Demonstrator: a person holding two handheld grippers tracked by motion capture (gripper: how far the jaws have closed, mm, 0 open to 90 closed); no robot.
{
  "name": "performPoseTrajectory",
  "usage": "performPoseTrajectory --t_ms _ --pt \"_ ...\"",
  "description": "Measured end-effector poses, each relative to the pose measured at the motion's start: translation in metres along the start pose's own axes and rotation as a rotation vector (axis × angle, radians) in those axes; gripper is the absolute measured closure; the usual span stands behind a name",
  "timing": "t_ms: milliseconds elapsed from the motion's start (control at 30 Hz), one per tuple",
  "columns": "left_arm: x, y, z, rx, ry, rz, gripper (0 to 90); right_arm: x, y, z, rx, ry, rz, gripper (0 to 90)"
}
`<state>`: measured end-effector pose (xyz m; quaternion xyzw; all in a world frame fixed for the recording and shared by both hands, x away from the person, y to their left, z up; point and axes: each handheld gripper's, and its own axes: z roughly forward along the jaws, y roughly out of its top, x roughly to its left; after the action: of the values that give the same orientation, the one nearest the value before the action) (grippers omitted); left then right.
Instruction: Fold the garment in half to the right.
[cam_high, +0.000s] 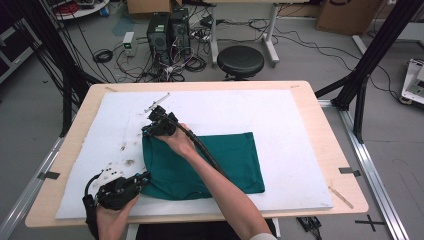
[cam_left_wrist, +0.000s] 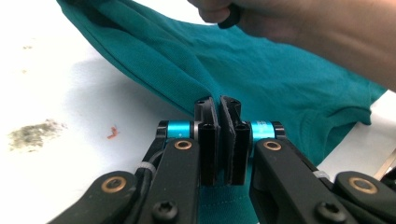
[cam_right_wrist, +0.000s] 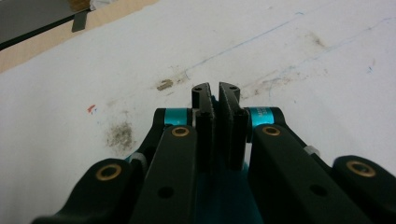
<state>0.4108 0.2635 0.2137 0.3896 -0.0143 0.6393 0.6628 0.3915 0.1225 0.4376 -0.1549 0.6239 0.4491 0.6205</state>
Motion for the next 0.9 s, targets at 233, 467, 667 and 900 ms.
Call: performPoseTrajectory --t_ms 233,467,667,900 --pt "-0.006 0.001 0.009 0.003 -0.043 0.016 85.9 -0.005 -0.006 -0.012 -0.003 -0.012 -0.012 86.3" --pt "-0.021 0.008 0.025 0.005 -0.109 0.042 85.9 -0.014 -0.021 -0.036 -0.022 -0.022 0.000 86.3" --pt "-0.036 0.013 0.040 0.023 -0.139 0.076 85.9 -0.024 -0.033 -0.057 -0.029 -0.025 0.029 86.4" --pt "-0.053 0.021 0.058 0.028 -0.198 0.094 85.9 -0.034 -0.051 -0.083 -0.049 -0.052 0.069 86.4"
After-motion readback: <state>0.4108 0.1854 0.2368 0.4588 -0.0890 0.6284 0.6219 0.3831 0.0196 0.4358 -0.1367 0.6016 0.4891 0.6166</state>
